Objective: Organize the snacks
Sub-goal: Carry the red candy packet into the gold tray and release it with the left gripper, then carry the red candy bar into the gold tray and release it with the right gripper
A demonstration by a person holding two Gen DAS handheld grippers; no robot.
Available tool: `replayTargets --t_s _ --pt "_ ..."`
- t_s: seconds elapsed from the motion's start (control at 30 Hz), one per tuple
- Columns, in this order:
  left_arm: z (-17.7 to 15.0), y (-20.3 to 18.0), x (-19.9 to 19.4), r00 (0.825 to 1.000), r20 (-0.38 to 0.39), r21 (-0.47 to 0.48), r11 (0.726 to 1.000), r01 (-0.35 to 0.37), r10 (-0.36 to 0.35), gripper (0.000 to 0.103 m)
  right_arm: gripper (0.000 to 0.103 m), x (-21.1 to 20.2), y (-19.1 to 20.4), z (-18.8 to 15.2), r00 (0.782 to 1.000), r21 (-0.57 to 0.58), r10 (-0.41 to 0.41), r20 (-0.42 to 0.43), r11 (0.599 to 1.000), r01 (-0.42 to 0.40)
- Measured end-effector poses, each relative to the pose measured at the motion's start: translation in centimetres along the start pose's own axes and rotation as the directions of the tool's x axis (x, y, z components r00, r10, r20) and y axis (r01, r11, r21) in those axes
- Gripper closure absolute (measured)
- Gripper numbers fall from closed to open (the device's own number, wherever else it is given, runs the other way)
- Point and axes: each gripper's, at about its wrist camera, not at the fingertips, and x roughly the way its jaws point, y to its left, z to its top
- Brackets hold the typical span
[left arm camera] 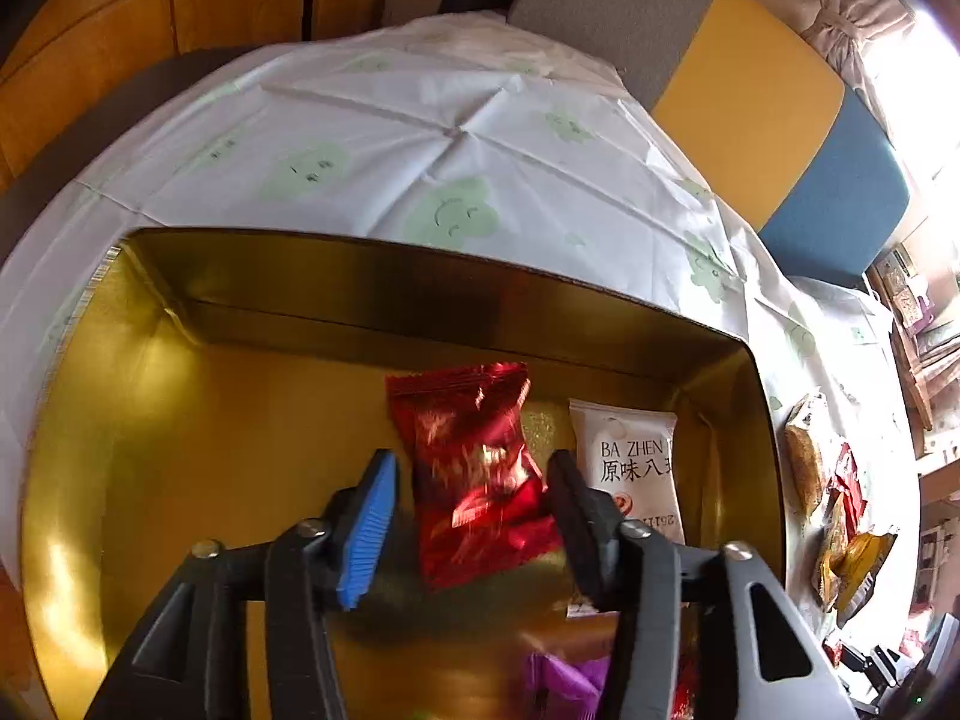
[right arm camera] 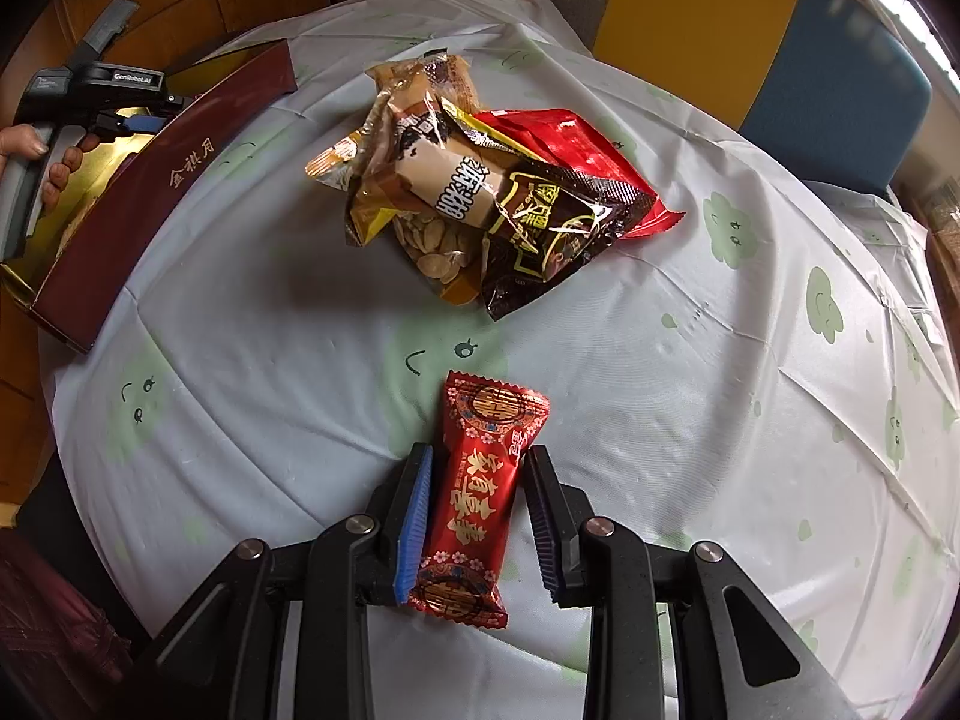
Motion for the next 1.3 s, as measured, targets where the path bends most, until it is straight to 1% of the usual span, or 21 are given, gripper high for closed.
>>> replayTargets --t_s 0.17,0.37,0.43,0.57,0.77,0.97,1.23,1.3 --pt "-1.5 -0.1 -3.0 0.996 0.066 0.002 0.998 -0.057 0.056 0.048 0.072 0.0 0.1 0.0 1.0 -0.004 -0.007 0.002 1.0 0.007" --pt "-5.4 -1.0 -8.1 0.983 0.167 0.048 0.996 -0.082 0.073 0.048 0.072 -0.1 0.3 -0.1 1.0 -0.014 -0.019 0.005 1.0 0.019" --pt "-6.4 -1.3 -9.2 0.98 0.187 0.053 0.996 -0.076 0.065 0.048 0.072 -0.2 0.3 -0.1 1.0 -0.015 -0.021 0.006 1.0 0.022" --pt "-8.6 -1.8 -11.2 0.971 0.226 0.073 0.993 -0.093 0.075 0.048 0.072 -0.2 0.3 -0.1 1.0 -0.013 -0.026 0.008 1.0 0.026" --pt "-10.8 -1.7 -13.0 0.965 0.254 0.078 0.992 -0.094 0.072 0.048 0.073 -0.1 0.5 -0.1 0.999 -0.011 -0.036 0.006 0.999 0.036" --pt "-12.5 -1.3 -13.9 0.961 0.265 0.081 0.991 -0.102 0.078 0.048 0.077 -0.2 0.7 -0.1 0.999 -0.015 -0.039 -0.006 0.999 0.039" --pt "-13.4 -0.4 -14.0 0.96 0.268 0.075 0.991 -0.108 0.084 0.048 0.08 -0.5 1.2 0.1 0.998 0.026 -0.06 -0.016 0.998 0.061" --pt "-13.5 0.0 -14.0 0.96 0.266 0.069 0.992 -0.106 0.084 0.048 0.08 -0.8 1.3 0.2 0.999 0.044 -0.048 -0.018 0.998 0.048"
